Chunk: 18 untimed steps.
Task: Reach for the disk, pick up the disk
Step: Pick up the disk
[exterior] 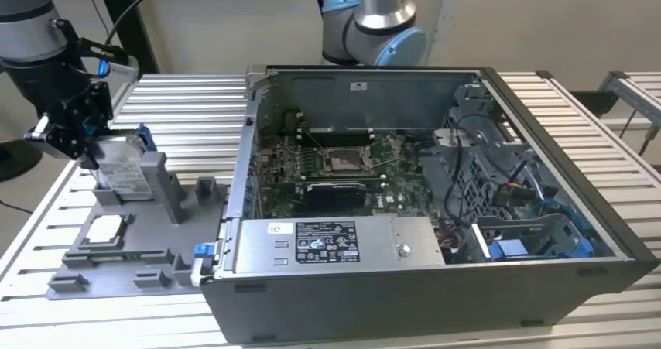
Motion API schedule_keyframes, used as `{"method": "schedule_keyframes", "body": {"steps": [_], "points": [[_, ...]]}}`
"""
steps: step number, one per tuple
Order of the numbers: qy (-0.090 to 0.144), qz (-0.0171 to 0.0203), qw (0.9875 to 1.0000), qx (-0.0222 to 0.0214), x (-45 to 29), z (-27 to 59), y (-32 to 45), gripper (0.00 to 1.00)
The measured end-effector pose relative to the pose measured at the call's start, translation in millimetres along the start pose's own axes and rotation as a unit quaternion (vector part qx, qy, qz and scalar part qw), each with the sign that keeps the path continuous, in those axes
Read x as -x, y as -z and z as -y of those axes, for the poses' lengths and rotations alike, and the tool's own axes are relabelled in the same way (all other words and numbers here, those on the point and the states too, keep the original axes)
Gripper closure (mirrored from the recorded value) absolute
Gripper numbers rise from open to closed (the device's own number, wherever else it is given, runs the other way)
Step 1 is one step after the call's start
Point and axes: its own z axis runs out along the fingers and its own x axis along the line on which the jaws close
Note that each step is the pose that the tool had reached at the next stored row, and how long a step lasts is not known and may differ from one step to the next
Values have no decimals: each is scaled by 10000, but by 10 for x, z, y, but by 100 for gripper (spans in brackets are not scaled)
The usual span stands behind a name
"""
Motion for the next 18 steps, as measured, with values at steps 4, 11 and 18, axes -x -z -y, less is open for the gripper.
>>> {"method": "schedule_keyframes", "body": {"steps": [4,11,18], "points": [[-1,1,10000,-1,6,-1,-21,0],[-1,3,10000,-4,7,-1,-42,0],[-1,5,10000,0,9,15,-121,0]]}}
